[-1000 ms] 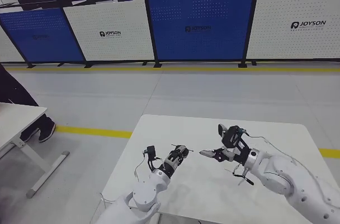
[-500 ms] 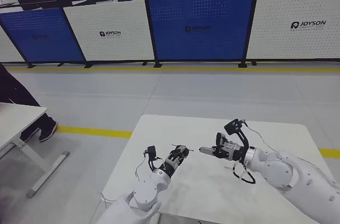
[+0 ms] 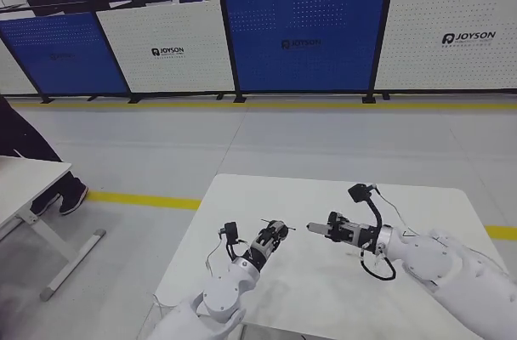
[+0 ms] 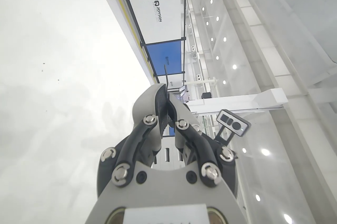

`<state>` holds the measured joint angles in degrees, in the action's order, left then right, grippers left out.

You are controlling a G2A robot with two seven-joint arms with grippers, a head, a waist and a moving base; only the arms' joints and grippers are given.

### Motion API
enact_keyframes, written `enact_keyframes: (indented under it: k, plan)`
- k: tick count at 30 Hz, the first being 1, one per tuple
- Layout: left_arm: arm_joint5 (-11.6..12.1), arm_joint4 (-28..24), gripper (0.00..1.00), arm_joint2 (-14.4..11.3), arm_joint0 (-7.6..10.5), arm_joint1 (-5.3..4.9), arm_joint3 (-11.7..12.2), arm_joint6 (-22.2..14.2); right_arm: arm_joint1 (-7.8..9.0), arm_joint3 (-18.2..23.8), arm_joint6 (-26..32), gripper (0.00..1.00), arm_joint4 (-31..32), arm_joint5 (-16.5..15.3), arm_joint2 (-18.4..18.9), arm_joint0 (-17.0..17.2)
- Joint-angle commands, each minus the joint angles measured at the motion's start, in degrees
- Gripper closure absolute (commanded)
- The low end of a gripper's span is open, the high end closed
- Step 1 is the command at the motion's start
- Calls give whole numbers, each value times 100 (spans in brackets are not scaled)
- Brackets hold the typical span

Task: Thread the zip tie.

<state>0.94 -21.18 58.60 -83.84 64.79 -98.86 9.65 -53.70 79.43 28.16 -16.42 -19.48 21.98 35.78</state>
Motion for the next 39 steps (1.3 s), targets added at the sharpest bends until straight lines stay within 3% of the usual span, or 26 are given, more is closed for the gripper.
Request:
enact_keyframes:
  k: [1, 4, 7, 19, 21, 26, 30, 39]
  plan:
    - [12, 33, 100, 20, -26, 6, -14, -7, -108, -236, 411, 0, -337, 0, 134, 104]
    - [17, 61, 100, 42, -52, 19, -30, -19, -349, -504, 1245, 0, -1116, 0, 452, 272]
    - [16, 132, 100, 42, -62, 24, -36, -16, -592, -1073, 2172, 0, -1870, 0, 719, 377]
    - [19, 121, 100, 40, -63, 27, -37, -28, -592, -1073, 2172, 0, -1870, 0, 719, 377]
    - [22, 109, 100, 48, -86, 38, -66, -54, -605, -1089, 2045, 0, -1946, 122, 766, 444]
    - [36, 182, 100, 51, -171, 58, -121, -43, -812, -1454, 2032, 0, -2060, 610, 691, 346]
    - [36, 228, 100, 54, -185, 79, -113, -37, -1104, -1985, 2514, 0, -2731, 817, 554, 273]
    - [23, 209, 100, 51, -166, 103, -70, 14, -1104, -1985, 2514, 0, -2731, 817, 554, 273]
